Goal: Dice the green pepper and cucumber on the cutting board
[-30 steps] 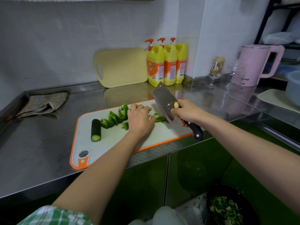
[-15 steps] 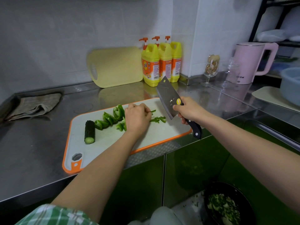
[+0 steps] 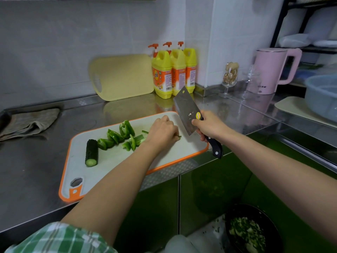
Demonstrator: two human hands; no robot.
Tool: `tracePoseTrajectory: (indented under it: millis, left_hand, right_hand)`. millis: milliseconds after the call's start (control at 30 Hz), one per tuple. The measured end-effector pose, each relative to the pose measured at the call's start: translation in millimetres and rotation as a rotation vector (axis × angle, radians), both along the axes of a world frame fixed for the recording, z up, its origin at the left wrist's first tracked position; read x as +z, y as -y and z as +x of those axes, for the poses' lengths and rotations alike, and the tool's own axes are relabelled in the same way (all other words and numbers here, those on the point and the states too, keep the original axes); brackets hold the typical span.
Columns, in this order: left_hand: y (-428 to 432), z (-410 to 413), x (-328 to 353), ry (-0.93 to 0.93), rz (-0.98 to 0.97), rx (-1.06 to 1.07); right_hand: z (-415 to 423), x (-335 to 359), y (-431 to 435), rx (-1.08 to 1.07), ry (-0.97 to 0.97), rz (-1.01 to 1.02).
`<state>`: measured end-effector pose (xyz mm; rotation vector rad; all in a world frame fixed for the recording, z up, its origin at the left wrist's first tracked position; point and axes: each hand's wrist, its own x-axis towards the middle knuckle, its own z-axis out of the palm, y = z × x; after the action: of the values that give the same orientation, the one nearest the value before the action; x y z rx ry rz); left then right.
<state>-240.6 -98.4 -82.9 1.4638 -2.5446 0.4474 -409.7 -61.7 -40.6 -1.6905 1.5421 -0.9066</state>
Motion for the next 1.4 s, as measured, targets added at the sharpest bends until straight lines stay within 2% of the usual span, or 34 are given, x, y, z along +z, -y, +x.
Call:
tracePoseTrajectory:
  millis: [67,133,233,300,367,533,833,1200,1300,1400]
  left_hand:
    - [2.8,-1.0,-7.6,0.058,-0.035,0.008]
    - [4.3,-0.8,-13.9,0.002,-0.060,-0.005]
    - [7.2,4.1,-10.0,-0.241,-0.130,-0.010]
    - [5.6,14.5,2.0,-0.481,-0.130,0.084]
    - [0.3,27.8,11.6,-0.597,-0.085,0.216]
    - [-14.0,44.1,1.1,-0.557,0.001,0.367]
    - [-22.2,50.9,-3.4,-0.607,-0.085,0.541]
    - [-19.9,41.5,-3.7,-0.697,-0.027,0.485]
    - [-19.5,34.6,-3.9,-0.649,-0.005,0.475]
    - [-20.3,27.4,-4.5,-0.549,0.012,0.454]
  right_hand:
    - [-0.2,0.1,-0.2,0.000,0.007,-0.006]
    - [-0.8,0.7,0.2,-0.003,0.023,-0.008]
    - [-0.7,2.0,-0.1,-0.003,0.029,-0.012]
    - [0.8,3.0,-1.4,0.003,0.024,-0.007]
    - [4.5,2.9,-2.9,0.018,0.014,0.009]
    - [17.8,-1.0,-7.4,0.091,-0.068,0.090]
    - [36.2,-9.5,-14.1,0.202,-0.264,0.146]
    - [23.0,-10.1,3.3,0.086,-0.321,0.176]
    - [27.1,-10.7,1.4,0.105,-0.280,0.154]
    - [30.8,-12.1,1.0,0.116,-0.318,0.173]
